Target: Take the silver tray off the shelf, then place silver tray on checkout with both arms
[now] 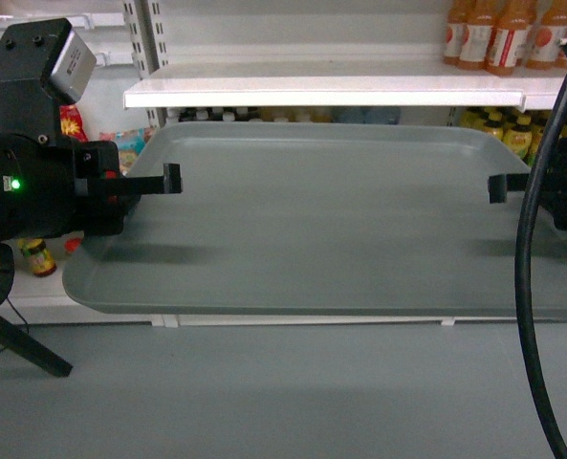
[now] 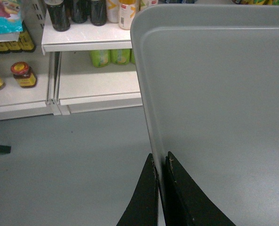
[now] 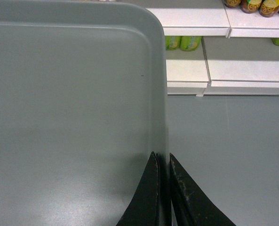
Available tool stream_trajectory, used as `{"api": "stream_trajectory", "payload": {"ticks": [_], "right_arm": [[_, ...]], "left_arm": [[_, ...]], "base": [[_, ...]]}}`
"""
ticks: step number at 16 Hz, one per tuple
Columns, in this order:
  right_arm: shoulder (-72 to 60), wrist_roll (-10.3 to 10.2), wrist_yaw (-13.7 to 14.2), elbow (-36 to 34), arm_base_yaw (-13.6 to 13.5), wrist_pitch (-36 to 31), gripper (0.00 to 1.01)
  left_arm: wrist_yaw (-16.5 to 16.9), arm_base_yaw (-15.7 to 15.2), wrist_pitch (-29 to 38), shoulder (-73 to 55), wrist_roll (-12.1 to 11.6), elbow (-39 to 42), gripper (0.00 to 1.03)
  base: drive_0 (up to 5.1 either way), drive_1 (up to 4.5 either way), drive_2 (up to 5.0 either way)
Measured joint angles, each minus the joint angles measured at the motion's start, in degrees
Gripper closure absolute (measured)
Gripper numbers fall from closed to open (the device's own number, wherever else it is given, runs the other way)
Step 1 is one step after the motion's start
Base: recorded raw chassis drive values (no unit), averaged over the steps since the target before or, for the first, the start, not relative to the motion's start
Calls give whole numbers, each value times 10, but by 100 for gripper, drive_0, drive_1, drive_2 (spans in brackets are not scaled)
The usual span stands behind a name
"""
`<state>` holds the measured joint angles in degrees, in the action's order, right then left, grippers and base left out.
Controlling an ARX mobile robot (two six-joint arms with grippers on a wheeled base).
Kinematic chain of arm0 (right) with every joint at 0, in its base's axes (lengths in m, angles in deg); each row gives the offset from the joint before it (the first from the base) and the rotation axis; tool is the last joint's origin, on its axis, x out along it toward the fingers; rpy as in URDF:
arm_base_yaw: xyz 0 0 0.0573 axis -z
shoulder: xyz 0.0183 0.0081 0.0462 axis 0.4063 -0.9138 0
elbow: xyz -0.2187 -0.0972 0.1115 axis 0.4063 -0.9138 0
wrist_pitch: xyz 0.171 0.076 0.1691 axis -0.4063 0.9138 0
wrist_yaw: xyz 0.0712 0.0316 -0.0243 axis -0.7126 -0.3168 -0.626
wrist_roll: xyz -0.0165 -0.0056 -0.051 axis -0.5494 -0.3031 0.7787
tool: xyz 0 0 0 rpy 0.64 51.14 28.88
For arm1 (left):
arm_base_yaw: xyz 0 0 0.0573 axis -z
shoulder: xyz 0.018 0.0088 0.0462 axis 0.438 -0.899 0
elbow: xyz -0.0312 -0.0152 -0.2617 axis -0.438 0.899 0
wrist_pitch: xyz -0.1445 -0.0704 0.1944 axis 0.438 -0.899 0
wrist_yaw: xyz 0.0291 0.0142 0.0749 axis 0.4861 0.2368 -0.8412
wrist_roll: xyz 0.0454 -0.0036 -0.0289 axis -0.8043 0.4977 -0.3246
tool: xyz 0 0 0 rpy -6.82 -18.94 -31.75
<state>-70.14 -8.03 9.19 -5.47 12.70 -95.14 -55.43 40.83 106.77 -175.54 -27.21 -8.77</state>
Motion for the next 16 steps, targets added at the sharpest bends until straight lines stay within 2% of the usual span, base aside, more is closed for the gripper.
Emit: {"api": "stream_trajectory", "payload": {"ticks": [16], "right_arm": [[0,0,-2,-1,0,0,98]], "left_arm": [[0,-1,1,1,-1,0,100]], "base": [[9,-408,425]]}}
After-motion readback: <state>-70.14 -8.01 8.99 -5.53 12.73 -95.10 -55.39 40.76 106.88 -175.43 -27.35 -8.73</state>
